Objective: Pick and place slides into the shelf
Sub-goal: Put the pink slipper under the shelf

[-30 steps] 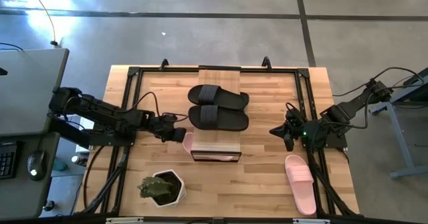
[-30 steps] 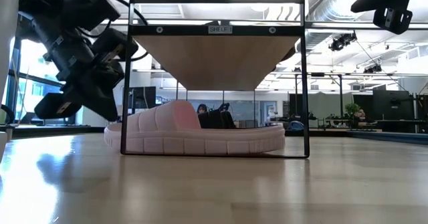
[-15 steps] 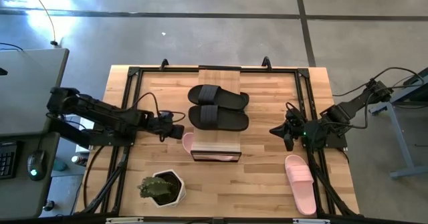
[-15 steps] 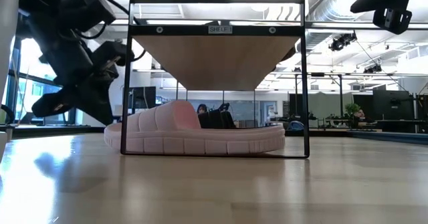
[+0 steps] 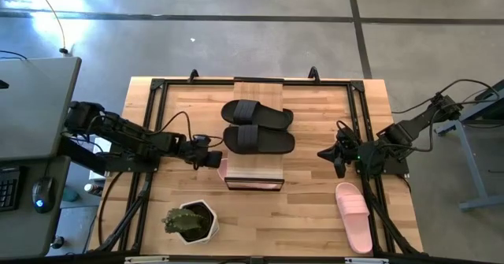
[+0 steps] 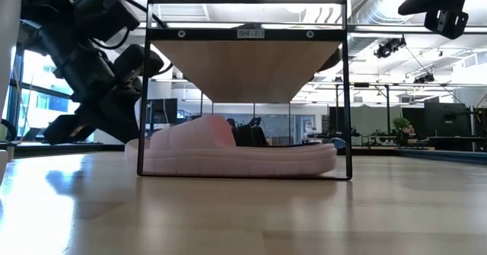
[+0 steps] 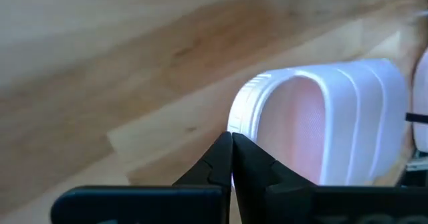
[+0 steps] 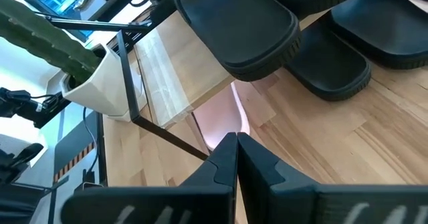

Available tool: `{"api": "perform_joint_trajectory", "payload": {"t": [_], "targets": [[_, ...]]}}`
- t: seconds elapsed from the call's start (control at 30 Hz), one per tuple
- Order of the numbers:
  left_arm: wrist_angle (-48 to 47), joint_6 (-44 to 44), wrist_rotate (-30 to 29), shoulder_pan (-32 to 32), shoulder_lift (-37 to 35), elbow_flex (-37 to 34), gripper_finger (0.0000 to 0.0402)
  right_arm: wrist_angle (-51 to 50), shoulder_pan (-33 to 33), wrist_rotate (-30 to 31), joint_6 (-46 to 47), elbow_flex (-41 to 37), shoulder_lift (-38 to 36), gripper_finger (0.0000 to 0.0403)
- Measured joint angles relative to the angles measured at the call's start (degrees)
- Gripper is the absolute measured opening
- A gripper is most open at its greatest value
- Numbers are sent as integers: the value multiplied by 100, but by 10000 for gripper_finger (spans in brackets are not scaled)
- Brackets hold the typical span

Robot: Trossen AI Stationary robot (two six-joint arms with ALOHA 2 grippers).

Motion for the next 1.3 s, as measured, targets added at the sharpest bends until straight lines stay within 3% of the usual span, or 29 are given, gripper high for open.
{"api": "perform_joint_trajectory", "payload": {"t": [0.6, 0.8, 0.97, 1.07, 1.3], "targets": [[94, -121, -68, -189, -18, 1, 0, -44, 0, 3, 184, 0, 2, 0], [-57, -42, -193, -189, -367, 1, 0, -140, -3, -18, 396, 0, 2, 0], [-450, 65, -388, -189, -885, 1, 0, -235, -329, 333, 1004, 2, 213, 0], [-670, 170, -545, -189, -1160, 1, 0, -198, -816, -63, 1083, 2, 515, 0], [-633, 422, -723, -189, -1583, 1, 0, 787, -1853, -1209, 264, 2, 1183, 0]]}}
